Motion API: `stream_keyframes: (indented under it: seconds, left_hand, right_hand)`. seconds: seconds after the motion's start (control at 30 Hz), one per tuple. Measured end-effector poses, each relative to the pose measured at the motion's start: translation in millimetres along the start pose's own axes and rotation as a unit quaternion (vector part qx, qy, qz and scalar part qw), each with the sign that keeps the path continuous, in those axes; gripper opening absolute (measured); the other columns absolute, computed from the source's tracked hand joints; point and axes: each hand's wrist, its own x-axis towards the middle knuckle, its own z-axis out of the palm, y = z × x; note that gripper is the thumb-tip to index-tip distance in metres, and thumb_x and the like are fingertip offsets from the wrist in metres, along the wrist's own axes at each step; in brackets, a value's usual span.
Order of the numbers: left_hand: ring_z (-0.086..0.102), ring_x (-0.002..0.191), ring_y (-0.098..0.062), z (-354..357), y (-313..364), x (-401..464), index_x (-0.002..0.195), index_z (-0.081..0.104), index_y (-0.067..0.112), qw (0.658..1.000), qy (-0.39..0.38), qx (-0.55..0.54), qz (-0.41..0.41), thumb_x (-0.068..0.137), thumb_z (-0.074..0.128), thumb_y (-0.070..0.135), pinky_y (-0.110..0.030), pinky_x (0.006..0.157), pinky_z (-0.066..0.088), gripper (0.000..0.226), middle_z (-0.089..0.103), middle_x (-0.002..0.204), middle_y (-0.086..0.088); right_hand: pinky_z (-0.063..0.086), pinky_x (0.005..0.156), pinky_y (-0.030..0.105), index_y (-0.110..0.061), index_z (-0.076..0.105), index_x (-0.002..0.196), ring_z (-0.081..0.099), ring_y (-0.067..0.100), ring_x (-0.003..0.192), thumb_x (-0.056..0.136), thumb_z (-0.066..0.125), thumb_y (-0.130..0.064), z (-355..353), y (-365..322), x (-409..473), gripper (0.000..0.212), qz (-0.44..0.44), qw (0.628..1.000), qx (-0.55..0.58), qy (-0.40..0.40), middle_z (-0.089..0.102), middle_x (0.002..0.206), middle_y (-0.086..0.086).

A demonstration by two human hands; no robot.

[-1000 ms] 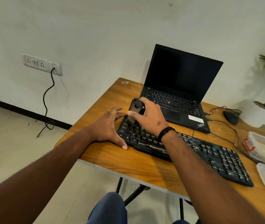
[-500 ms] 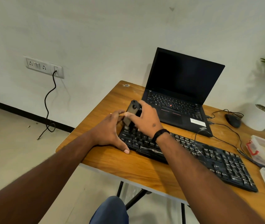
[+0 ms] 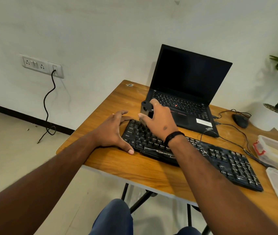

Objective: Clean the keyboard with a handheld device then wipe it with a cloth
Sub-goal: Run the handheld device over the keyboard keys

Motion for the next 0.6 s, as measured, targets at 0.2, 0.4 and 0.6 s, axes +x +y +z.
stream_keyframes:
  seconds: [0.2, 0.4, 0.6]
  left_hand:
    - [0.023, 0.150, -0.014, 0, 0, 0, 0.158, 0.008, 0.030, 1.000, -0.002, -0.005, 0.012, 0.025, 0.086, 0.080, -0.042, 0.123, 0.026, 0.162, 0.035, 0.159, 0.007]
    - [0.023, 0.148, -0.012, 0, 0, 0, 0.158, 0.008, 0.029, 1.000, -0.001, -0.001, 0.014, 0.025, 0.085, 0.082, -0.038, 0.122, 0.024, 0.162, 0.037, 0.158, 0.009]
    - [0.023, 0.149, -0.014, 0, 3, 0, 0.158, 0.006, 0.029, 1.000, -0.002, 0.005, 0.005, 0.027, 0.088, 0.078, -0.041, 0.123, 0.024, 0.162, 0.035, 0.160, 0.008]
  right_hand:
    - [0.040, 0.057, 0.012, -0.027, 0.054, 0.106, 0.054, 0.000, 0.068, 0.086, 0.071, -0.039, -5, 13, -15, 0.029, -0.025, 0.995, 0.062, -0.076, 0.062, 0.089, -0.010]
    - [0.038, 0.048, 0.011, -0.016, 0.054, 0.110, 0.053, 0.001, 0.050, 0.088, 0.071, -0.034, -20, 12, -25, 0.033, -0.018, 0.994, 0.091, -0.052, 0.060, 0.073, -0.011]
    - [0.040, 0.047, 0.010, -0.019, 0.048, 0.108, 0.054, -0.001, 0.053, 0.090, 0.069, -0.033, -15, 20, -25, 0.031, 0.000, 0.999, 0.047, -0.006, 0.059, 0.074, -0.009]
